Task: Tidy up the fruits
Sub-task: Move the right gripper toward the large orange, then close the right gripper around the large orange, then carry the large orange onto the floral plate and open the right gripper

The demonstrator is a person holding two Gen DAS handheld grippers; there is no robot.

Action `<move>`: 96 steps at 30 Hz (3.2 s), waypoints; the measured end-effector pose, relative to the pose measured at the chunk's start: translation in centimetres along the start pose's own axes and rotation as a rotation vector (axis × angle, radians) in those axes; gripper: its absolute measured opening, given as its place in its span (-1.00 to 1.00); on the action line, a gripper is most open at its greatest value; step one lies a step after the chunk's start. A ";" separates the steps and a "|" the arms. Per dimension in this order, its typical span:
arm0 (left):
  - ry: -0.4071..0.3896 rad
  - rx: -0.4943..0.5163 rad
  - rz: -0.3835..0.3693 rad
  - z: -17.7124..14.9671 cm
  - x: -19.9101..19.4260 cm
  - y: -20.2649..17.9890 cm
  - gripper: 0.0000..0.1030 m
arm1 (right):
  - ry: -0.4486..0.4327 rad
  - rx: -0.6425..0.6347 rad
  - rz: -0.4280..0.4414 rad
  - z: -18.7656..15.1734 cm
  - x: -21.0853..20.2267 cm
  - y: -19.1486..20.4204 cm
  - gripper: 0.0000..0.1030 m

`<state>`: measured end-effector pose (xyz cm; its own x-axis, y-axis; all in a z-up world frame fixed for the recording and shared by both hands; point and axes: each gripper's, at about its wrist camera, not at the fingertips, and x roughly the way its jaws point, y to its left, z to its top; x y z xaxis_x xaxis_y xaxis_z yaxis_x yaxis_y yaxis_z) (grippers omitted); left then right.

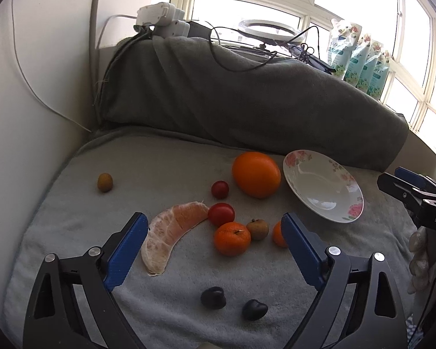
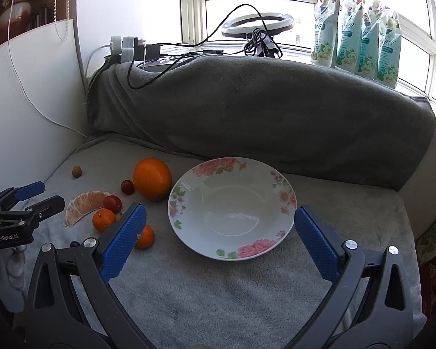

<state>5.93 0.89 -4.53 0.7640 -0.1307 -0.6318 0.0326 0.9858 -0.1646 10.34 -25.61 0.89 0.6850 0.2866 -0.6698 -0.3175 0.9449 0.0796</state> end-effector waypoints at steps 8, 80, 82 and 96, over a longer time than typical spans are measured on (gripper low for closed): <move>0.038 -0.015 -0.067 0.4 1.8 -0.1 0.59 | 0.082 -0.010 0.138 3.1 4.3 0.8 0.88; 0.170 -0.156 -0.302 3.3 9.9 -2.1 0.08 | 0.396 -0.036 0.418 7.2 15.6 5.5 0.17; 0.160 -0.150 -0.306 3.3 9.1 -2.2 0.08 | 0.385 -0.037 0.417 7.2 14.7 5.5 0.17; 0.158 -0.097 -0.355 1.9 6.4 -5.8 0.08 | 0.352 0.026 0.386 5.1 9.9 2.6 0.17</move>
<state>11.85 -5.52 -6.20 0.6078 -0.4831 -0.6302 0.2100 0.8632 -0.4592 19.66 -19.48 -1.76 0.2578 0.5481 -0.7957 -0.4836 0.7861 0.3848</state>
